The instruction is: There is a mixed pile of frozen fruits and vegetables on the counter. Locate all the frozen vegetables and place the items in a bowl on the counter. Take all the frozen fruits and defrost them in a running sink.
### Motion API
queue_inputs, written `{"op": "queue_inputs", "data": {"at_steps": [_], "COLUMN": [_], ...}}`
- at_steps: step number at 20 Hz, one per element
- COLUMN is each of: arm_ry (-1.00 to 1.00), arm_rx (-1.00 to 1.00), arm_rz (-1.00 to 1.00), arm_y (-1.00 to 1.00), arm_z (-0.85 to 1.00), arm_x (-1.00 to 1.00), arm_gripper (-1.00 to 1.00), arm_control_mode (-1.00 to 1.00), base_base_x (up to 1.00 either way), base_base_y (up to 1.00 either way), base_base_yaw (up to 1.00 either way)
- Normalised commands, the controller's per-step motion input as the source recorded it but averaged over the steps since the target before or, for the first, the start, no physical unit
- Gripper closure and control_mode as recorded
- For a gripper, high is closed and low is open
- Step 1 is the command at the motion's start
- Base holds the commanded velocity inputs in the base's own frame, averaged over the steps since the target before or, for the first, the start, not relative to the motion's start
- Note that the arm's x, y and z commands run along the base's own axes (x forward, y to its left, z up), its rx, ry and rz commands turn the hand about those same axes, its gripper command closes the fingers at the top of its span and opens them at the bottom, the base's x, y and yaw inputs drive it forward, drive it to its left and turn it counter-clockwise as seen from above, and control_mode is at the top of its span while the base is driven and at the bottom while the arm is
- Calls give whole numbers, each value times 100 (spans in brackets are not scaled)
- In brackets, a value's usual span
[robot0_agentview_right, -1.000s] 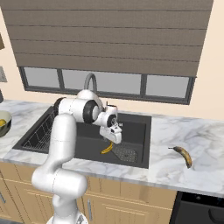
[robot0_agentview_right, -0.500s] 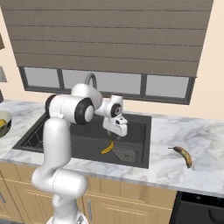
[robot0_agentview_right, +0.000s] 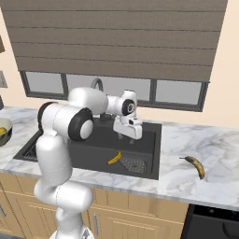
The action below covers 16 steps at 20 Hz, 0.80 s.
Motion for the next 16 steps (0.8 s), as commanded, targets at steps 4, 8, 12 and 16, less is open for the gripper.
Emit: {"op": "queue_inputs", "data": {"at_steps": [4,8,12,16], "arm_ry": [2,0,0,0], "arm_rx": [0,0,0,5], "arm_rz": [0,10,22,28], "arm_y": [-28,-31,-37,-45], "arm_z": [69,63,37,7], "arm_x": [-45,-54,-45,-45], "arm_gripper": [-100,-100,-100,-100], "arm_control_mode": [-100,-100,-100,-100], "base_base_x": [0,0,0,0], "base_base_y": [0,0,0,0], "base_base_yaw": [0,0,0,0]}}
